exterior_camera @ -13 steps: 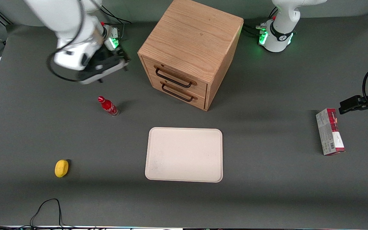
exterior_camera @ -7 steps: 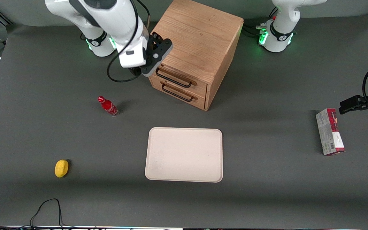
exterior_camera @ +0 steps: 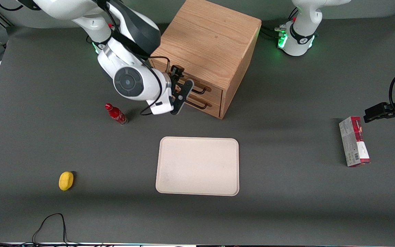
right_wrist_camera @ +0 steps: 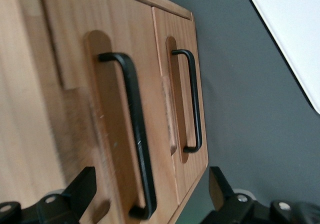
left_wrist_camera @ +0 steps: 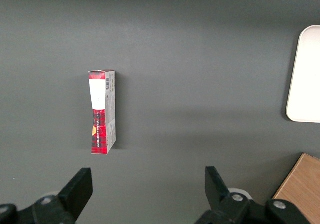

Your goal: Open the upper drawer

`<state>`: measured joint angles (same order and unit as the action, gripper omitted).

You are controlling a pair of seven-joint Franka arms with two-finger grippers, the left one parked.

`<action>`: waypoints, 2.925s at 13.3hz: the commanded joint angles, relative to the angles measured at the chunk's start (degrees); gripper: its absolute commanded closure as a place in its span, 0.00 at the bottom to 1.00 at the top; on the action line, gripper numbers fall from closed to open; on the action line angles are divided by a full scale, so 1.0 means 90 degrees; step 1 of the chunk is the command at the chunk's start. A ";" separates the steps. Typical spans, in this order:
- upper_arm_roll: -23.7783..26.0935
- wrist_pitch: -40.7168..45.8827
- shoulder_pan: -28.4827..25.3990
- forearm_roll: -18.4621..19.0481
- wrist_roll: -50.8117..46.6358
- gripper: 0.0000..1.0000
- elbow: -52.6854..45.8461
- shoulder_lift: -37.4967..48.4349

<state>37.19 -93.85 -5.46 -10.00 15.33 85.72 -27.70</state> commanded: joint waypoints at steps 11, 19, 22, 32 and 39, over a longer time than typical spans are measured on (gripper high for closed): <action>-0.0001 -0.0832 -0.0175 0.0700 0.0249 0.00 0.0349 -0.0437; -0.0273 -0.0881 -0.0145 0.1687 0.0501 0.00 -0.0714 -0.1052; -0.0859 -0.0871 -0.0145 0.1678 0.1282 0.00 -0.1280 -0.1286; -0.1573 -0.0969 -0.0136 0.1687 0.1636 0.00 -0.2365 -0.1453; -0.2012 -0.1154 -0.0116 0.1658 0.1637 0.00 -0.2807 -0.0499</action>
<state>20.10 -103.71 -6.06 4.19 29.95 59.35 -36.69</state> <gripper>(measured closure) 0.000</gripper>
